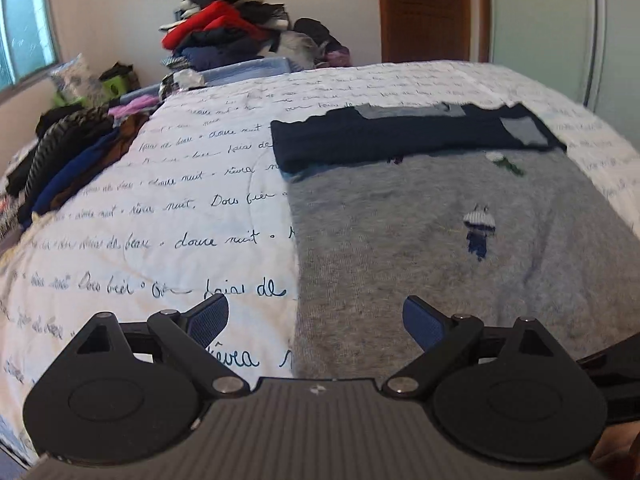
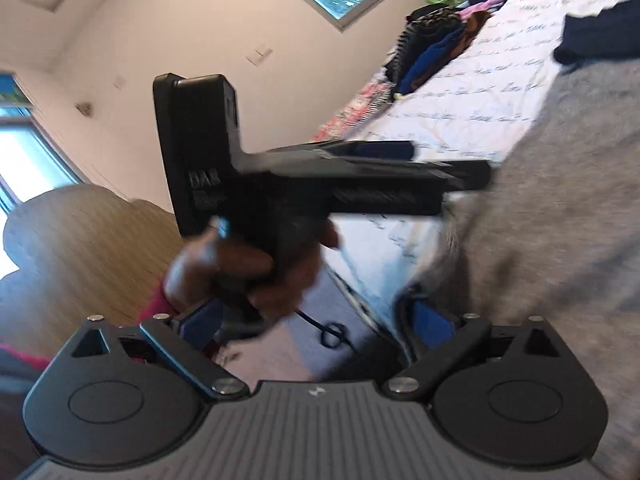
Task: Fold small clothes
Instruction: 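Move both open grippers over the sweater toward its grey ribbed hem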
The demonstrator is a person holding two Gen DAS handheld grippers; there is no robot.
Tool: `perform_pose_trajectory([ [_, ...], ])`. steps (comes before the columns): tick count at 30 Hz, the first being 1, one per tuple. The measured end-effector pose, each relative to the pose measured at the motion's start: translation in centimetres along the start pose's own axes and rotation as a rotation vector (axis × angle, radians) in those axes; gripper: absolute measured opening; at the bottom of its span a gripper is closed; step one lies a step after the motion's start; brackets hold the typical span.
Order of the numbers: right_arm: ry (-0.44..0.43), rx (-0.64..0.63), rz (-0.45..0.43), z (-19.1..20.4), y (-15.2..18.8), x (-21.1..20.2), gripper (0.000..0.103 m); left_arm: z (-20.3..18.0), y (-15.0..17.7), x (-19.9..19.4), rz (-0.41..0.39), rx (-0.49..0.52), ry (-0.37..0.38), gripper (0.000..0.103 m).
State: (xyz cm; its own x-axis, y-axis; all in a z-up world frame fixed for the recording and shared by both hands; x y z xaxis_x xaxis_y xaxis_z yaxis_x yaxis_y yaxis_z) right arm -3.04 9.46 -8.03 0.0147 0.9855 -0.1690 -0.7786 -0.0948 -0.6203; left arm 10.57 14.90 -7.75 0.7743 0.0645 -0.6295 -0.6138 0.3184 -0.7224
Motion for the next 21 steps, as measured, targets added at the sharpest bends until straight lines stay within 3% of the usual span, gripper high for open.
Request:
perform_pose_trajectory([
  [4,-0.015,-0.047,0.132,1.4,1.5,3.0,0.1,1.1,1.6,0.3,0.029,0.047,-0.049,0.093],
  [6,0.0,-0.108,0.138,2.4,1.7,2.3,0.1,2.0,2.8,0.2,0.047,0.039,-0.054,0.093],
  [9,0.102,-0.116,0.034,1.9,1.0,-1.6,0.1,3.1,5.0,0.1,0.08,0.058,-0.081,0.093],
  [12,0.33,-0.131,-0.099,0.4,0.5,-7.2,0.101,4.4,6.8,0.1,0.092,0.086,-0.189,0.093],
  [14,0.437,-0.075,-0.19,-0.8,0.8,-11.0,0.101,4.9,7.0,-0.1,0.098,0.059,-0.21,0.093],
  [16,0.49,0.038,-0.22,-2.4,1.8,-13.4,0.102,4.4,6.2,-0.9,0.08,0.001,-0.155,0.093],
  [18,0.574,0.112,-0.186,-3.7,3.2,-14.8,0.101,3.1,4.9,-1.8,0.058,-0.046,-0.082,0.093],
  [21,0.676,0.023,-0.254,-1.7,4.1,-16.7,0.102,0.2,3.1,-3.1,0.021,-0.067,0.018,0.093],
])
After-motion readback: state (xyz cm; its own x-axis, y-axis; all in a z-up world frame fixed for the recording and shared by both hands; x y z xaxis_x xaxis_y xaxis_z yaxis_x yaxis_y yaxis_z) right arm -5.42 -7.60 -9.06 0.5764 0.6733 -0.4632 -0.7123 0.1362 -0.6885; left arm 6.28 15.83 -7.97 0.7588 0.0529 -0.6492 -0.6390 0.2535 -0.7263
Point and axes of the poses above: each gripper's, at about its wrist camera, not at the fingertips, and x roughly the way its jaws point, z to its left, y to its underside, the point moved 8 cm from there along x, roughly the way its jaws point, and after that the axes turned 11 degrees about -y, right-handed, at the moved point
